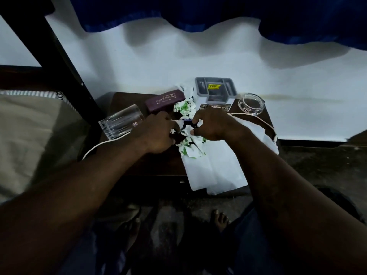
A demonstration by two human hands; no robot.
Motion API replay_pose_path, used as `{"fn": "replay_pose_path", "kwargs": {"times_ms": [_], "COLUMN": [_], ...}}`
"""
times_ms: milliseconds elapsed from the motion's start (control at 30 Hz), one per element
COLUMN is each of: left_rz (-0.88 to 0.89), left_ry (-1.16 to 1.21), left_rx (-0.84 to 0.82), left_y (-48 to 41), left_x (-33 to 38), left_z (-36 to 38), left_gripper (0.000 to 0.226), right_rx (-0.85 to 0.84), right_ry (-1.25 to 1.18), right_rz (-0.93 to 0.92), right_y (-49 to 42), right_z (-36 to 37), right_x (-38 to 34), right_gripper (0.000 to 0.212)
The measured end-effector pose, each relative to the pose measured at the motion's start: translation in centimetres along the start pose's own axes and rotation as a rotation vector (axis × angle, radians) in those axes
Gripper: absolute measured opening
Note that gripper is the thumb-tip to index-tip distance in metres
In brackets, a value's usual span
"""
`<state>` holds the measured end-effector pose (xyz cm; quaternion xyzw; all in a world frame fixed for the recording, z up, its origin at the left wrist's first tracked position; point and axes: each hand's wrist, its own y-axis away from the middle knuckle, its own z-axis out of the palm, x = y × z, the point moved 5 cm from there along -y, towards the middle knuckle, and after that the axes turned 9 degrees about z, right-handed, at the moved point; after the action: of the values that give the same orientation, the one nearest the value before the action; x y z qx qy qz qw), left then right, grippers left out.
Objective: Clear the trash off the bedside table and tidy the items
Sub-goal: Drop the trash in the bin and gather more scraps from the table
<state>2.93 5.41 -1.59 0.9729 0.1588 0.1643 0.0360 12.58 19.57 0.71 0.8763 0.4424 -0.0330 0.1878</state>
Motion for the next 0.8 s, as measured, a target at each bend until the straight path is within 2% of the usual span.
{"fn": "replay_pose_path", "kwargs": {"times_ms": [100, 300, 433, 600, 733, 800], "left_rz": [0.019, 0.043, 0.031, 0.006, -0.029, -0.07], "left_ry": [-0.041, -0.146, -0.222, -0.294, -0.262, -0.236], "left_rx": [-0.087, -0.141, -0.101, 0.044, 0.093, 0.076], "left_y": [0.0, 0.5, -0.3, -0.5, -0.7, -1.0], "left_x": [-1.2, -3.0, -2.9, -1.9, -1.1, -1.1], "left_z": [2.2, 4.4, 3.9, 2.6, 2.6, 2.7], "left_gripper": [0.042, 0.057, 0.054, 0.033, 0.058, 0.058], "right_rx": [-0.009, 0.06, 0.06, 0.109, 0.145, 0.152], "right_ry": [0.004, -0.135, -0.139, -0.131, -0.181, -0.207], "right_rz": [0.014, 0.036, 0.042, 0.04, 0.072, 0.076], "right_y": [-1.2, -2.4, -3.0, -3.2, -2.6, -2.2], "right_z": [0.1, -0.4, -0.1, -0.6, -1.0, -1.2], "right_x": [0.4, 0.6, 0.4, 1.6, 3.1, 3.6], "right_gripper": [0.038, 0.034, 0.031, 0.022, 0.018, 0.018]}}
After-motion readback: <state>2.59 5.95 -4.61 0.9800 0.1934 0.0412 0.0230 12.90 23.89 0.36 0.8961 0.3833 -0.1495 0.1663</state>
